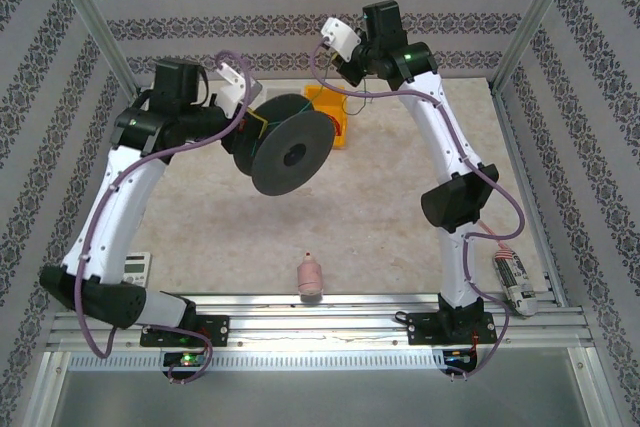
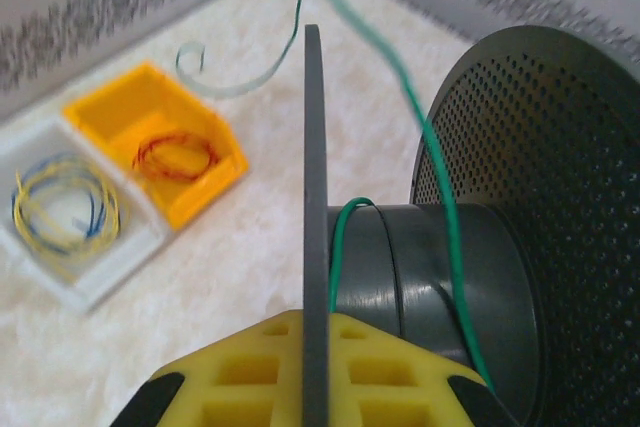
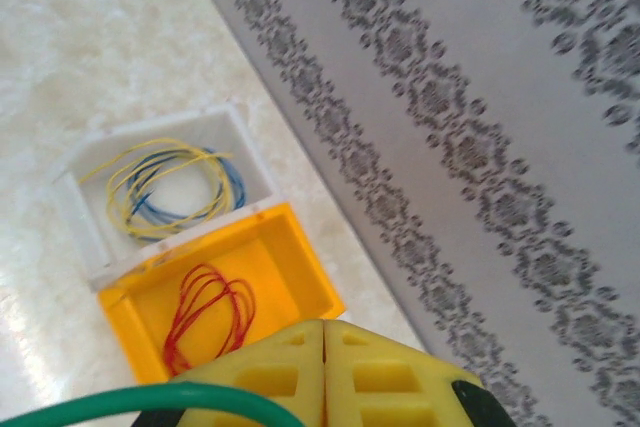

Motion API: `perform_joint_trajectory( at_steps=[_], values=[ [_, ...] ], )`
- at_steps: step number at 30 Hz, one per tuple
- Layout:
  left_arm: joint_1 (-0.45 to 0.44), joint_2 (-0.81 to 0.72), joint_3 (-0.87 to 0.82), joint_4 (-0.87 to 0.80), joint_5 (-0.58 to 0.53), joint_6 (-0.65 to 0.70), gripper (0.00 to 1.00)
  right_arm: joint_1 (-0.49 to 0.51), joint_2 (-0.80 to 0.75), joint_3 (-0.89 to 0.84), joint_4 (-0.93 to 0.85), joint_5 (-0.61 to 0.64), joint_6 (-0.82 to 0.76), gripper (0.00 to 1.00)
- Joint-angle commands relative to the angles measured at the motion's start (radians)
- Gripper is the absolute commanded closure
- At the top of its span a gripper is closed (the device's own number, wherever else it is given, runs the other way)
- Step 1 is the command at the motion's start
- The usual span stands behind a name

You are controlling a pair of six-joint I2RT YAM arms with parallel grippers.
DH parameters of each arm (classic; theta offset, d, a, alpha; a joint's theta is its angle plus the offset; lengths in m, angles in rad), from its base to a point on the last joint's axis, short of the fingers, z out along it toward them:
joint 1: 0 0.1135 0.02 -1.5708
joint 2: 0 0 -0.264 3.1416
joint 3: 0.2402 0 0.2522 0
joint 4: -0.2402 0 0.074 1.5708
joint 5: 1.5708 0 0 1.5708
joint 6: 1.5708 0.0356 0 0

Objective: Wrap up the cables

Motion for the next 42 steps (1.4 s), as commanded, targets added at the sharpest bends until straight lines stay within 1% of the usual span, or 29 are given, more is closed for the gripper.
perform_joint_trajectory(
  at_steps=[1, 4, 6, 8, 11, 12, 15, 18, 21, 24, 28, 30, 32, 33, 34, 35, 37, 38, 40, 42],
  values=[
    [0.022, -0.066, 0.033, 0.165, 0.175, -0.072, 1.0, -0.038, -0.008, 0.014, -0.045, -0.026, 0.041, 1.0],
    [0.065, -0.093, 0.021, 0.349, 0.153, -0.212, 1.0, -0.047, -0.043, -0.075, -0.046, -0.077, 0.053, 1.0],
    [0.087, -0.096, 0.025, 0.442, 0.08, -0.304, 1.0, -0.053, -0.086, -0.17, -0.01, -0.129, 0.071, 1.0],
    [0.091, -0.097, 0.031, 0.501, -0.048, -0.363, 1.0, -0.062, -0.123, -0.255, 0.026, -0.206, 0.094, 0.99],
    [0.093, -0.1, 0.025, 0.582, -0.212, -0.438, 1.0, -0.073, -0.177, -0.379, 0.085, -0.333, 0.133, 0.9],
    [0.093, -0.101, 0.02, 0.608, -0.245, -0.459, 1.0, -0.074, -0.192, -0.422, 0.11, -0.369, 0.145, 0.87],
    [0.093, -0.091, 0.019, 0.654, -0.316, -0.521, 1.0, -0.071, -0.239, -0.558, 0.212, -0.449, 0.205, 0.82],
    [0.093, -0.092, -0.003, 0.704, -0.359, -0.573, 1.0, -0.071, -0.277, -0.687, 0.325, -0.488, 0.266, 0.76],
    [0.093, -0.095, -0.006, 0.713, -0.406, -0.592, 1.0, -0.071, -0.295, -0.764, 0.393, -0.511, 0.311, 0.73],
    [0.093, -0.102, -0.011, 0.704, -0.486, -0.607, 1.0, -0.07, -0.304, -0.81, 0.43, -0.526, 0.344, 0.69],
    [0.093, -0.103, -0.012, 0.702, -0.508, -0.628, 1.0, -0.066, -0.322, -0.883, 0.519, -0.531, 0.399, 0.71],
    [0.092, -0.102, -0.019, 0.708, -0.507, -0.639, 1.0, -0.063, -0.332, -0.92, 0.569, -0.527, 0.427, 0.77],
    [0.093, -0.099, -0.017, 0.706, -0.503, -0.647, 1.0, -0.062, -0.336, -0.941, 0.592, -0.52, 0.436, 0.76],
    [0.094, -0.098, -0.013, 0.704, -0.501, -0.651, 1.0, -0.06, -0.339, -0.954, 0.603, -0.511, 0.438, 0.74],
    [0.093, -0.095, -0.009, 0.699, -0.497, -0.652, 1.0, -0.059, -0.342, -0.966, 0.613, -0.505, 0.438, 0.7],
    [0.092, -0.092, -0.006, 0.695, -0.493, -0.653, 1.0, -0.059, -0.345, -0.981, 0.627, -0.5, 0.441, 0.65],
    [0.093, -0.088, 0.005, 0.682, -0.486, -0.65, 1.0, -0.06, -0.35, -1.017, 0.667, -0.485, 0.445, 0.5],
    [0.093, -0.086, 0.008, 0.677, -0.481, -0.652, 1.0, -0.06, -0.35, -1.027, 0.683, -0.479, 0.442, 0.45],
    [0.094, -0.084, 0.013, 0.666, -0.471, -0.65, 1.0, -0.06, -0.338, -1.037, 0.72, -0.456, 0.429, 0.39],
    [0.092, -0.082, 0.016, 0.656, -0.462, -0.653, 1.0, -0.056, -0.314, -1.035, 0.757, -0.43, 0.403, 0.37]
  ],
)
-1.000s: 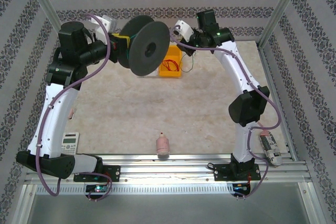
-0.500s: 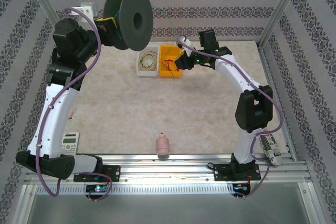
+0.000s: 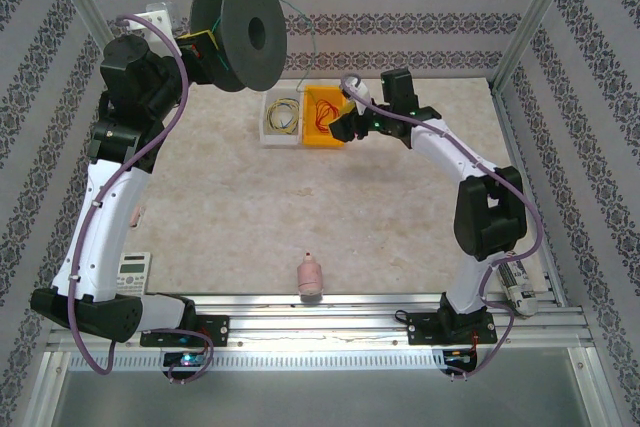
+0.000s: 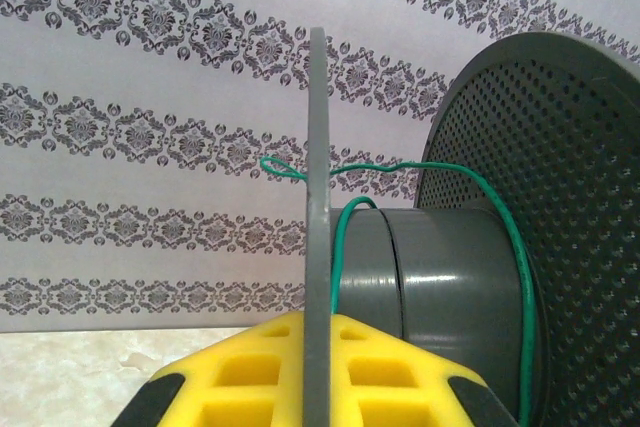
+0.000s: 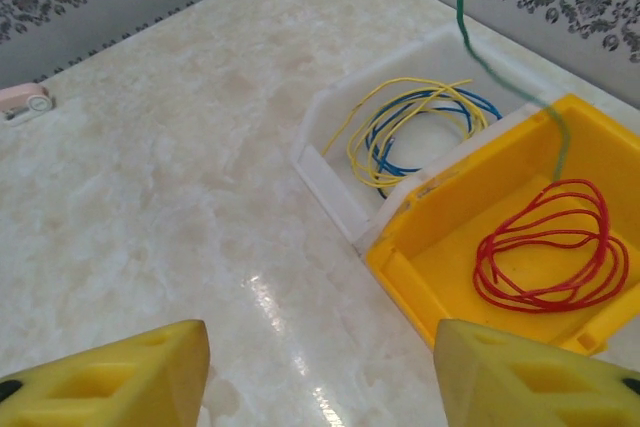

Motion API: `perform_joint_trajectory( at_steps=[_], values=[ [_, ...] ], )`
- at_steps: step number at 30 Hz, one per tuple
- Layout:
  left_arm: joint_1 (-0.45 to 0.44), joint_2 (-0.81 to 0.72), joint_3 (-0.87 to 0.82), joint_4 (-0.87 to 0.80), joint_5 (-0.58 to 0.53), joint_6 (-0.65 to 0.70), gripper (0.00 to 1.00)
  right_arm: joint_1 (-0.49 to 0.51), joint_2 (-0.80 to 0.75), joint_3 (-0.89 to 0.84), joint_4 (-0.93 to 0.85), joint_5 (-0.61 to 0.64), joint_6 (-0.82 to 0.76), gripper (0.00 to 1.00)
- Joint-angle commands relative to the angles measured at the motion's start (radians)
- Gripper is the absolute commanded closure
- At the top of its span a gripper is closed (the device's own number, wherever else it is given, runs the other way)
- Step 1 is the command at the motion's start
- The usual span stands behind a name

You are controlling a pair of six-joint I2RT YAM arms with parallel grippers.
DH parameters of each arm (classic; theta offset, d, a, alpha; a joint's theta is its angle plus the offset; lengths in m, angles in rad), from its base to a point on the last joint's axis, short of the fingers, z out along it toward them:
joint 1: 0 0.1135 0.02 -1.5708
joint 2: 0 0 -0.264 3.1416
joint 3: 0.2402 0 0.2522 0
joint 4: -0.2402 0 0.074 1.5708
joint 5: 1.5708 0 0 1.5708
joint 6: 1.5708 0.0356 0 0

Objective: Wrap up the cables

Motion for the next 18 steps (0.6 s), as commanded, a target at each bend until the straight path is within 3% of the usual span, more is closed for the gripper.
perform_joint_trajectory(
  at_steps=[1, 9, 18],
  values=[
    [0.008, -0.016, 0.036, 0.076, 0.02, -0.032, 1.0, 0.019, 0.022, -0.007, 0.125, 0.04, -0.044, 0.36],
    [0.009, -0.009, 0.063, 0.057, 0.061, -0.053, 1.0, 0.086, 0.2, 0.025, 0.489, 0.169, -0.128, 0.28],
    [0.005, 0.004, 0.101, 0.034, 0.129, -0.082, 1.0, 0.084, 0.421, 0.236, 0.69, 0.139, 0.016, 0.25]
  ],
)
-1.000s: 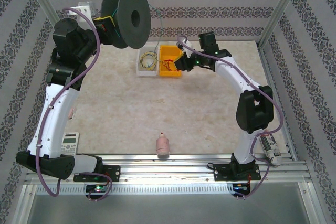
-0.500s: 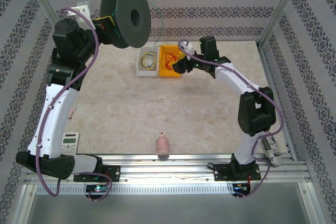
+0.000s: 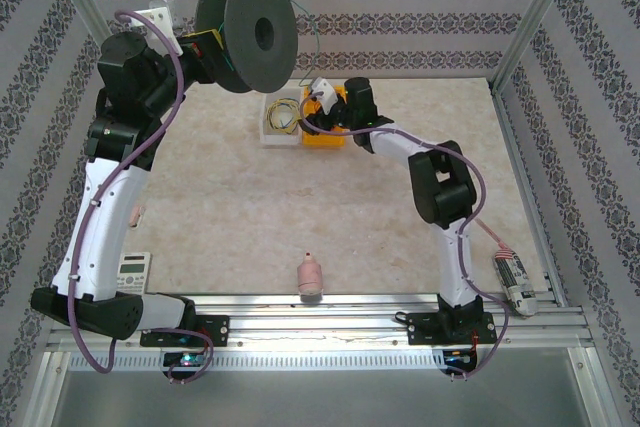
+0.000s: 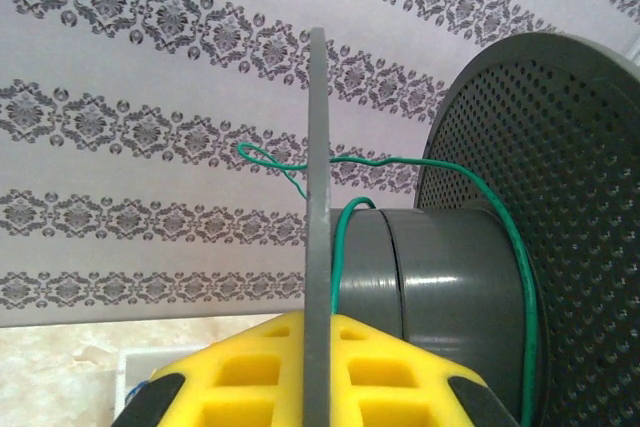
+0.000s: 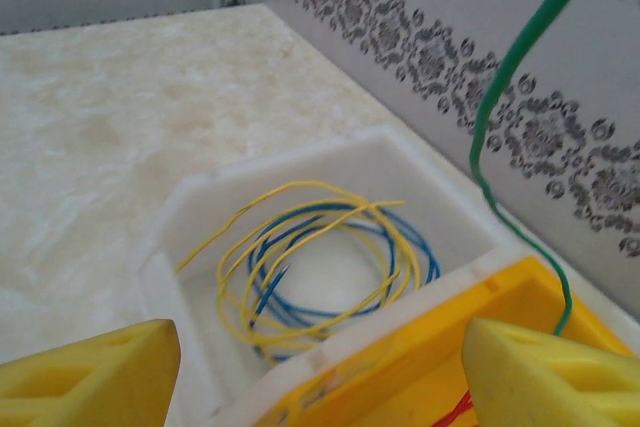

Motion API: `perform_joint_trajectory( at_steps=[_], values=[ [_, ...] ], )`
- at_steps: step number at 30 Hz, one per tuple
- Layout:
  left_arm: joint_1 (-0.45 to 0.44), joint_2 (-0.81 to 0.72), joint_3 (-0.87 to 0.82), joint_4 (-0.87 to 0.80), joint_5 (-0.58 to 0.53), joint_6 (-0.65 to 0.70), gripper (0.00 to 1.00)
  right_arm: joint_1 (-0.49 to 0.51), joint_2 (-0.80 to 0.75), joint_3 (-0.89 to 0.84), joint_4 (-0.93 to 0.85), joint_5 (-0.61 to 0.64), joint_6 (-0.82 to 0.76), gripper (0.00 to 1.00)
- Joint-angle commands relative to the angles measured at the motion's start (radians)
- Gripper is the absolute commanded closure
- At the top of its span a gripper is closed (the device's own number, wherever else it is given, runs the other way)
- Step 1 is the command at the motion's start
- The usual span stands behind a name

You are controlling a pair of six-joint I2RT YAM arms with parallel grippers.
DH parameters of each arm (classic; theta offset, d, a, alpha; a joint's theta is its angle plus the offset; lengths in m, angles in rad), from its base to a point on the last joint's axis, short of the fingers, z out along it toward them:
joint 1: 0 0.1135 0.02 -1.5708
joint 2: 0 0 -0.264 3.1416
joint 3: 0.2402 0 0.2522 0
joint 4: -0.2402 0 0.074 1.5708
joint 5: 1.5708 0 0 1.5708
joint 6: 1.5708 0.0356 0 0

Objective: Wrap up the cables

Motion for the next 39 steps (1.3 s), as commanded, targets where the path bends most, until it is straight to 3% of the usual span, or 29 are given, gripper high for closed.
perform_joint_trajectory(
  at_steps=[1, 8, 15, 21, 28, 34, 39],
  values=[
    [0.003, -0.01, 0.058, 0.063, 0.045, -0.04, 1.0, -0.014, 0.037, 0.076, 0.199, -0.014, 0.098, 0.25],
    [-0.002, -0.013, 0.067, 0.061, 0.071, -0.049, 1.0, -0.02, 0.137, 0.182, 0.33, -0.03, 0.221, 0.27],
    [-0.004, -0.019, 0.085, 0.045, 0.081, -0.041, 1.0, -0.022, 0.161, 0.23, 0.341, 0.002, 0.245, 0.45],
    [-0.004, -0.025, 0.1, 0.042, 0.089, -0.044, 1.0, -0.039, 0.133, 0.207, 0.366, 0.022, 0.254, 0.46],
    [-0.003, -0.012, 0.123, 0.029, 0.088, -0.048, 1.0, -0.047, -0.039, -0.025, 0.398, -0.025, 0.236, 0.34],
    [-0.01, -0.024, 0.134, 0.02, 0.095, -0.066, 1.0, -0.054, -0.272, -0.318, 0.397, -0.023, 0.16, 0.3],
    [-0.019, -0.042, 0.138, -0.001, 0.11, -0.081, 1.0, -0.077, -0.373, -0.421, 0.398, -0.005, 0.12, 0.27]
  ],
)
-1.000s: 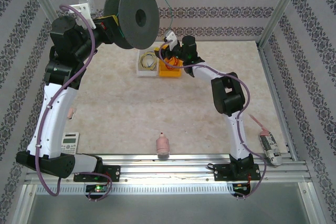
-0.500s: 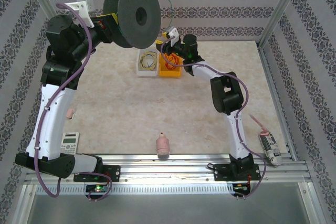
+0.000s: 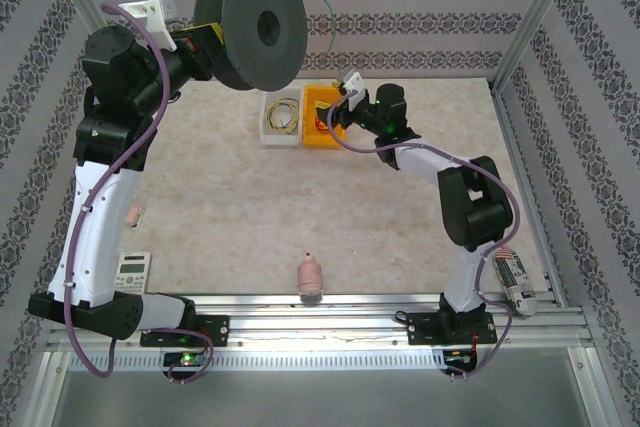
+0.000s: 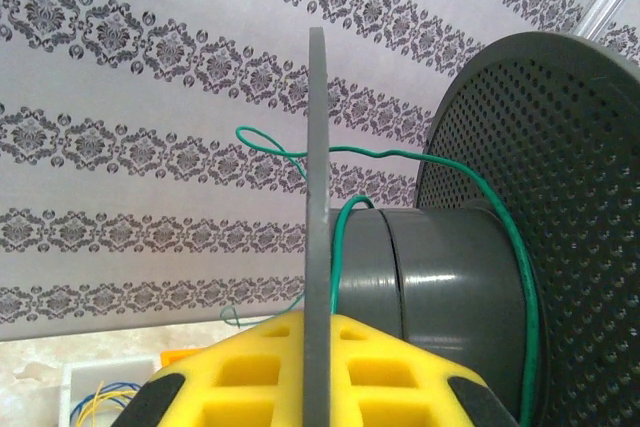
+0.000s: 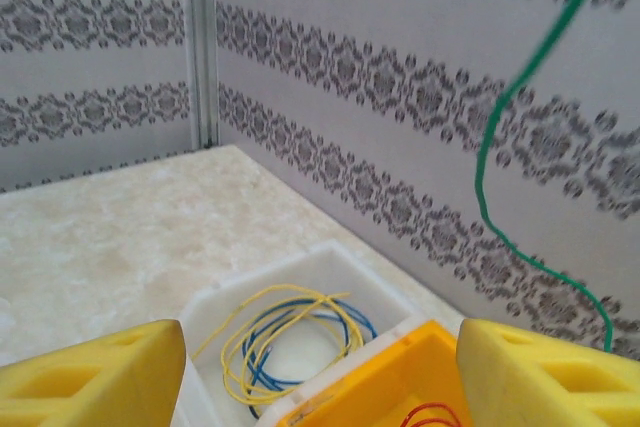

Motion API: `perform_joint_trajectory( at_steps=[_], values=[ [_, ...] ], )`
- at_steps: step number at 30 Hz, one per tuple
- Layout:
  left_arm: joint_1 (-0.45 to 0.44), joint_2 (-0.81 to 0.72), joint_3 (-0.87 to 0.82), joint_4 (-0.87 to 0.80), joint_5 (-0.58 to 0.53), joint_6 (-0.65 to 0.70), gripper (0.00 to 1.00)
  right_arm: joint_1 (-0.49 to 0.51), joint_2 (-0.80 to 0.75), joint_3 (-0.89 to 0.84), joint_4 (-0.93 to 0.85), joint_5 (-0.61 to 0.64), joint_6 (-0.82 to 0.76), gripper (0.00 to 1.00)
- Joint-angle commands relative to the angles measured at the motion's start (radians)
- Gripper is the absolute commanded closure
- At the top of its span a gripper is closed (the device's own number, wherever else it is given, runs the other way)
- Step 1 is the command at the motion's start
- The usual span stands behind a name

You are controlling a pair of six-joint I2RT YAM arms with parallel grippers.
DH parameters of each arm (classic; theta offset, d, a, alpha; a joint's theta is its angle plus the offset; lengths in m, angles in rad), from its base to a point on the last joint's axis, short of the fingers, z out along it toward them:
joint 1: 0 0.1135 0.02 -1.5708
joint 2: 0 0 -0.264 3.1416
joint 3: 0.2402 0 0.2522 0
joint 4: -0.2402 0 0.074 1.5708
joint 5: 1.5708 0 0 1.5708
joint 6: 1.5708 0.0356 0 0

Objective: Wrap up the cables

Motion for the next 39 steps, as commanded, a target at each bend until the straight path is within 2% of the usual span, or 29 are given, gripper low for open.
perform_joint_trajectory(
  at_steps=[1, 11, 18, 21, 22, 24, 27, 29, 34, 39],
  values=[
    [-0.012, -0.049, 0.047, 0.048, 0.035, -0.042, 1.0, -0.025, -0.055, -0.035, 0.043, -0.005, -0.045, 0.27],
    [-0.023, -0.11, 0.026, 0.02, 0.06, -0.065, 1.0, -0.026, 0.01, 0.119, 0.042, -0.002, -0.029, 0.19],
    [-0.026, -0.122, 0.023, 0.027, 0.079, -0.08, 1.0, 0.007, 0.091, 0.212, 0.087, -0.038, 0.035, 0.19],
    [-0.028, -0.122, 0.027, 0.032, 0.085, -0.087, 1.0, 0.018, 0.123, 0.252, 0.093, -0.034, 0.053, 0.22],
    [-0.028, -0.122, 0.028, 0.031, 0.085, -0.086, 1.0, 0.018, 0.131, 0.261, 0.095, -0.034, 0.063, 0.27],
    [-0.029, -0.121, 0.032, 0.028, 0.076, -0.08, 1.0, 0.018, 0.136, 0.265, 0.095, -0.04, 0.08, 0.44],
    [-0.027, -0.118, 0.038, 0.032, 0.063, -0.075, 1.0, 0.017, 0.119, 0.221, 0.098, -0.045, 0.087, 0.81],
    [-0.027, -0.11, 0.038, 0.045, 0.061, -0.076, 1.0, 0.014, 0.09, 0.162, 0.105, -0.045, 0.084, 1.0],
    [-0.027, -0.08, 0.044, 0.077, 0.07, -0.094, 1.0, -0.001, -0.021, -0.005, 0.093, -0.07, 0.073, 1.0],
    [-0.027, -0.053, 0.039, 0.102, 0.06, -0.1, 1.0, -0.012, -0.18, -0.181, -0.002, -0.135, 0.058, 1.0]
  ],
)
